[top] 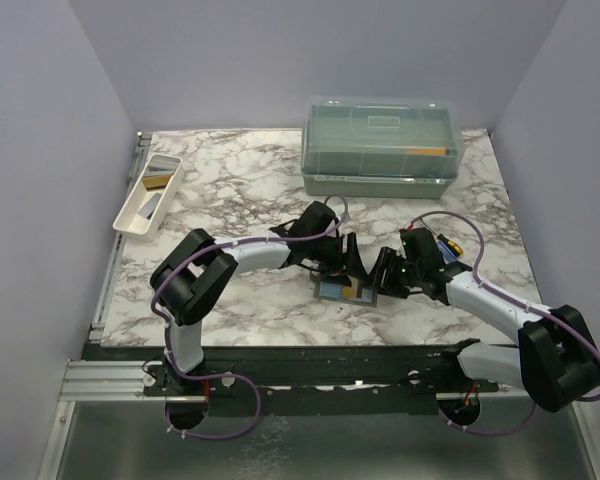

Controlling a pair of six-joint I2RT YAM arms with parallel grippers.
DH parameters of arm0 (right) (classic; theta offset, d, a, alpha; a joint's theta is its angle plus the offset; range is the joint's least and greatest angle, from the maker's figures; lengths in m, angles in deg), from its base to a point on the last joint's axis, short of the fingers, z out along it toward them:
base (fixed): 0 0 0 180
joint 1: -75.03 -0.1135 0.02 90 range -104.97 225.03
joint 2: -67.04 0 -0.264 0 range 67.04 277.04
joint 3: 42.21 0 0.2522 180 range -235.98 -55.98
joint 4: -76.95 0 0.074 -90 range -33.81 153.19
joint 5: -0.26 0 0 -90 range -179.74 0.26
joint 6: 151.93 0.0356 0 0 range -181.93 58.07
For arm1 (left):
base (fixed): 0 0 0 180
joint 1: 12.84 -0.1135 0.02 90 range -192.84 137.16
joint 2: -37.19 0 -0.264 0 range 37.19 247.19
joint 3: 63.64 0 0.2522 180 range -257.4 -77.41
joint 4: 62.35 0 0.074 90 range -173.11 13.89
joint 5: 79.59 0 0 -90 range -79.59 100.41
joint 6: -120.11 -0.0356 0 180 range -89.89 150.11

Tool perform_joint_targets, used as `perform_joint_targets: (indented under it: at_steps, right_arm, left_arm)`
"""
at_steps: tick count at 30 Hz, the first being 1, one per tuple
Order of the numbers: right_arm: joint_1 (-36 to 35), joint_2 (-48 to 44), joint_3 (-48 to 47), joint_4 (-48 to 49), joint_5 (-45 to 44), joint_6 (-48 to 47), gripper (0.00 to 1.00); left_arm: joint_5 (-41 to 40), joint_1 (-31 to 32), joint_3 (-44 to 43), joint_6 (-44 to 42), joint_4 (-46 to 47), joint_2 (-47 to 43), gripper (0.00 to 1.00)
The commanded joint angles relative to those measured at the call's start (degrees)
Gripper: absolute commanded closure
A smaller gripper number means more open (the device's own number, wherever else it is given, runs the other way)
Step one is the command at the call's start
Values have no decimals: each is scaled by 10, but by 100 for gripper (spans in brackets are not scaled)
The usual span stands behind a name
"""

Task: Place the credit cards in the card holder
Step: Insert the credit card into the card holder.

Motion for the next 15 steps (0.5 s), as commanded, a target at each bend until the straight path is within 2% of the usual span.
perform_joint_targets:
  at_steps: [1, 9, 15]
  right_arm:
    - [-4, 1, -6, 0, 3, -6, 40]
    - [-4, 12, -2, 33, 13, 6, 38]
    - [-3, 38, 7, 61, 28, 6, 38]
  left_arm:
    - [-62, -17, -10, -52, -67, -28, 35]
    - [-79, -18, -24, -63, -77, 14, 33]
    - [-44, -11, -40, -51, -48, 41, 33]
